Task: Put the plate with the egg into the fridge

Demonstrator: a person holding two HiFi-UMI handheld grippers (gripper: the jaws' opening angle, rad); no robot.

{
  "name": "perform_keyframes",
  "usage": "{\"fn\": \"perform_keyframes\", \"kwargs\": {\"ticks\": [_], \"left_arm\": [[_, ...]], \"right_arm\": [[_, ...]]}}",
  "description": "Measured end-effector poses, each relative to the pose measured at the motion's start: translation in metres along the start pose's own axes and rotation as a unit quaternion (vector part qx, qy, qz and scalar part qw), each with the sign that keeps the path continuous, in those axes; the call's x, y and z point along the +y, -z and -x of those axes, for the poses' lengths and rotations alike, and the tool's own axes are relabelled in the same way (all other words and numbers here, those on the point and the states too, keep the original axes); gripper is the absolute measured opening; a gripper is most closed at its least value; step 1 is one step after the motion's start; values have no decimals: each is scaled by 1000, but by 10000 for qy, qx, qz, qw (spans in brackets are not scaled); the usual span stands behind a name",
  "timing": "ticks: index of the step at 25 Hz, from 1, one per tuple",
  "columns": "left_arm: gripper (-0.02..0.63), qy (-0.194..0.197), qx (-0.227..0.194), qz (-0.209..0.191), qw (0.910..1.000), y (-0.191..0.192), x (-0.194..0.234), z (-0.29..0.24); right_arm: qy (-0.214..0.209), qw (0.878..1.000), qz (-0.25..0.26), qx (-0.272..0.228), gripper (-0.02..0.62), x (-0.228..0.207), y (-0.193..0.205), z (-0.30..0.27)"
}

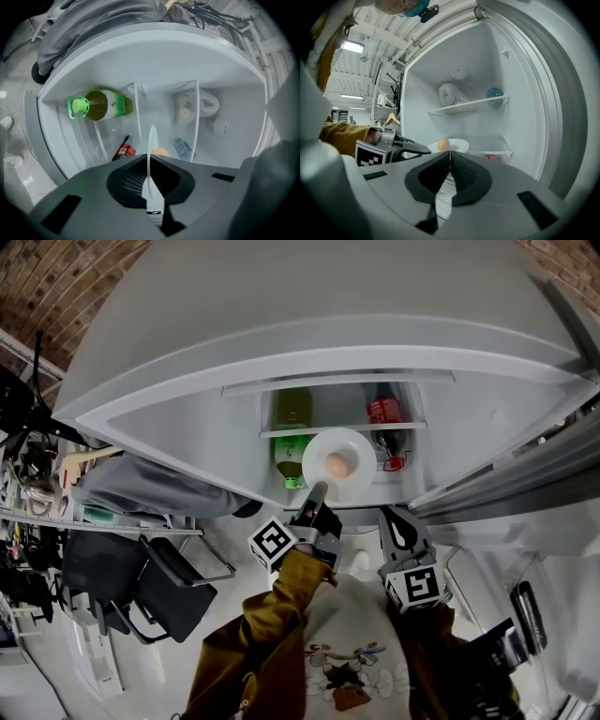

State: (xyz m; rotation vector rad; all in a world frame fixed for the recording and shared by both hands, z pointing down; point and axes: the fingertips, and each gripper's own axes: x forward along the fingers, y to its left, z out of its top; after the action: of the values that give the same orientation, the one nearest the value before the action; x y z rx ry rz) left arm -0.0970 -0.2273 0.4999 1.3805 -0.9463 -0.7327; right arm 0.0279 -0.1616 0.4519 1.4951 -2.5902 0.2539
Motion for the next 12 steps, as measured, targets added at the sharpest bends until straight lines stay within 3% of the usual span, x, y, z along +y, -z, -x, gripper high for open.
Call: {"fn": "perform_keyframes", "kwargs": {"ticks": [8, 12], "left_arm": [[17, -121, -32, 30, 9999, -4, 5, -10], [17, 22, -92, 191, 9998, -3, 1, -17]], "right_arm": [[-20, 10000, -10, -3, 5, 2, 0, -1], [31, 10000, 36, -4, 5, 1, 3, -5]]}}
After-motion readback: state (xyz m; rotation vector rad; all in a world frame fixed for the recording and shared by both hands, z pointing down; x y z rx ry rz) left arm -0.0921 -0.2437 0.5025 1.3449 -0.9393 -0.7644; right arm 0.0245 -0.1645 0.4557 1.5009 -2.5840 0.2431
